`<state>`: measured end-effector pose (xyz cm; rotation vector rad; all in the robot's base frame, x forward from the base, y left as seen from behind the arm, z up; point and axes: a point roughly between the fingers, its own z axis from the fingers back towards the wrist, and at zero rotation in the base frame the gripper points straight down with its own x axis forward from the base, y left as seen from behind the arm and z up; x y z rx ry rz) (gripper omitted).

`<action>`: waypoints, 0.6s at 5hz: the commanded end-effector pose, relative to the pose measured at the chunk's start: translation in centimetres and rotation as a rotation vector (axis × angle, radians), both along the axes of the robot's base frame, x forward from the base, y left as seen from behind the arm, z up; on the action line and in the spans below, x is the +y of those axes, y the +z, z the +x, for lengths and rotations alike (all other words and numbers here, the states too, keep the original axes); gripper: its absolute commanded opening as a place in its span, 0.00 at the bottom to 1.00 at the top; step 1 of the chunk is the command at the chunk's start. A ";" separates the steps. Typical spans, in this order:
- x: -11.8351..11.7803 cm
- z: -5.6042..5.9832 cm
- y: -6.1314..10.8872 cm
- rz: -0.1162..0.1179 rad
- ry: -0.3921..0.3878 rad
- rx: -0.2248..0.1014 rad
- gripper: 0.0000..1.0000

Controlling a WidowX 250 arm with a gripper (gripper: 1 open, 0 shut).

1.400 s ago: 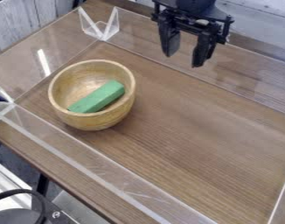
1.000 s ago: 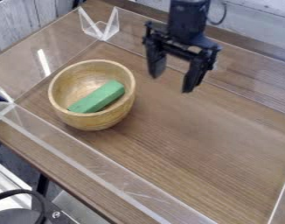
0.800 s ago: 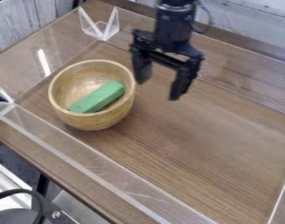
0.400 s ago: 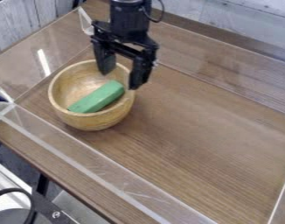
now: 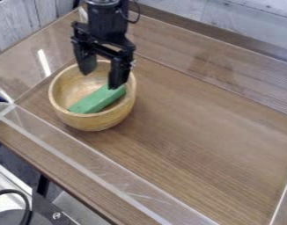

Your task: Remove the green block from inside the brown bowl and put it on the table

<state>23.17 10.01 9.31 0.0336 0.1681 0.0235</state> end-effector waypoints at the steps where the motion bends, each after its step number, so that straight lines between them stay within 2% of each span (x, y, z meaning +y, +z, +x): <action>1: 0.9 0.4 -0.1 0.016 -0.007 -0.022 1.00; 2: 1.5 0.6 -1.4 0.014 -0.017 -0.015 1.00; 3: 2.0 1.0 -2.4 0.022 -0.026 -0.008 1.00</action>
